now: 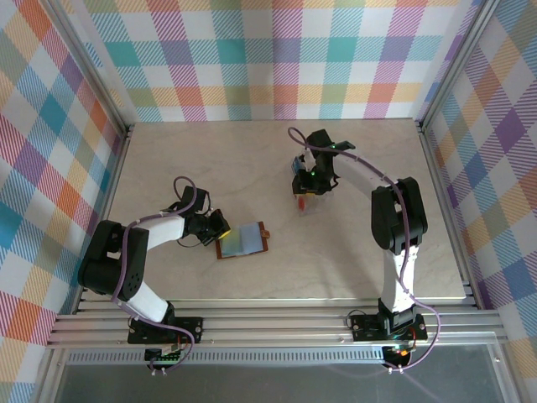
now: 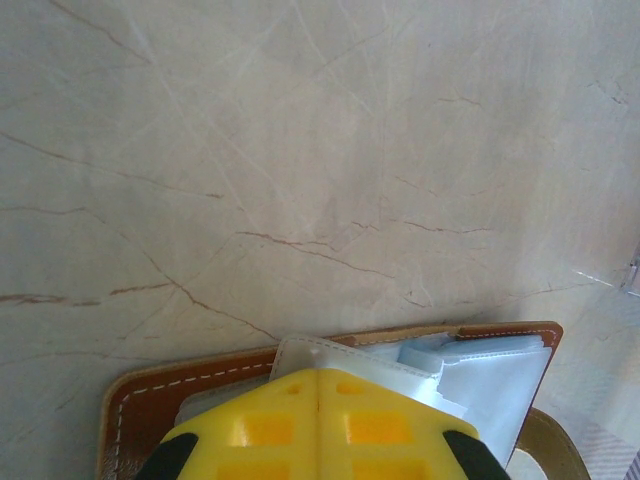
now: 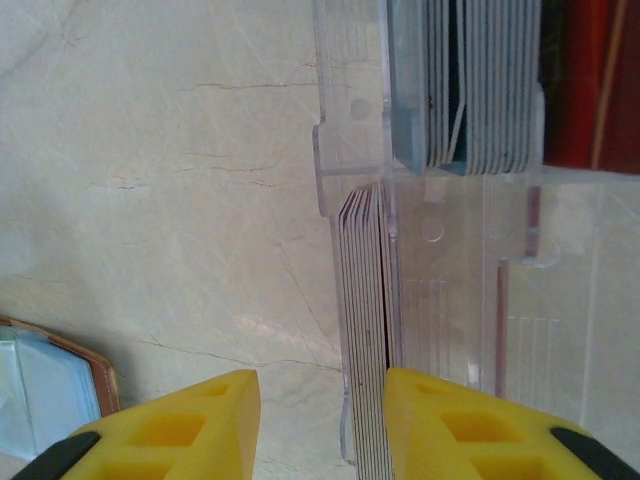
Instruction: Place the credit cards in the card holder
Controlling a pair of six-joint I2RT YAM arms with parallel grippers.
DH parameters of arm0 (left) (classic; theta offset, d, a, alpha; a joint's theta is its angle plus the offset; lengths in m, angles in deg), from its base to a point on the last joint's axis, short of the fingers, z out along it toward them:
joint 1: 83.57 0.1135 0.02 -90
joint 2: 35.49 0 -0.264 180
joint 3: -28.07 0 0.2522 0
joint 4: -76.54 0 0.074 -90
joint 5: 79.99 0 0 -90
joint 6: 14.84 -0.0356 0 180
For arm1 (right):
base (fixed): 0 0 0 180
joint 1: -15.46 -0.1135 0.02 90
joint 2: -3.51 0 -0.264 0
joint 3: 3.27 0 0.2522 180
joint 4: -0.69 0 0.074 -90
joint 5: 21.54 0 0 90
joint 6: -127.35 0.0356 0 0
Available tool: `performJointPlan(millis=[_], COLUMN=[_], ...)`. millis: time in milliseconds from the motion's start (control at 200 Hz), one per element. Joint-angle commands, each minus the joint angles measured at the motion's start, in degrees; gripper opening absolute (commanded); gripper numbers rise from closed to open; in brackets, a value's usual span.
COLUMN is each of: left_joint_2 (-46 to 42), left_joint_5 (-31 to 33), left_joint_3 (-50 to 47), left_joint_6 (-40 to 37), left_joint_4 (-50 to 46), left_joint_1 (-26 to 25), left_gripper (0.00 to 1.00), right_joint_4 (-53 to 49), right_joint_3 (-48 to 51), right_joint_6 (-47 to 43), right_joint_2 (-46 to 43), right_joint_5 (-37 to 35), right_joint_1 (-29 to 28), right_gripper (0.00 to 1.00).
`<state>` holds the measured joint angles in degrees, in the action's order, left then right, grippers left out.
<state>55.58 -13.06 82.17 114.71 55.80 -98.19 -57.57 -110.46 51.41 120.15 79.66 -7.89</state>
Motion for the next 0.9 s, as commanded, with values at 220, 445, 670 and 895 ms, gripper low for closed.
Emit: performJointPlan(millis=[220,445,670,895], left_joint_2=[4.51,4.29,4.32,4.26], left_joint_5=[5.67,5.84,5.76,5.65], left_joint_3=[-2.90,-2.95,-2.90,-2.90], left_joint_6=[-0.83,-0.87,-0.80,-0.85], left_joint_4=[-7.43,-7.44,-7.52,-7.43], left_joint_1=[-0.42,-0.42,-0.42,-0.42], left_gripper=[0.00,0.00,0.00,0.00], right_joint_4=[-0.82,-1.82,-3.28,-5.48], right_joint_3=[0.18,-1.37,-3.13,-4.97], right_joint_6=[-0.87,-1.26,-2.68,-4.21], right_joint_2=[-2.09,0.68,2.53,3.55], right_joint_5=[-4.65,-4.50,-4.35,-3.82], right_joint_1=[-0.38,-0.89,-2.99,-4.51], right_gripper=[0.39,0.41,0.41,0.40])
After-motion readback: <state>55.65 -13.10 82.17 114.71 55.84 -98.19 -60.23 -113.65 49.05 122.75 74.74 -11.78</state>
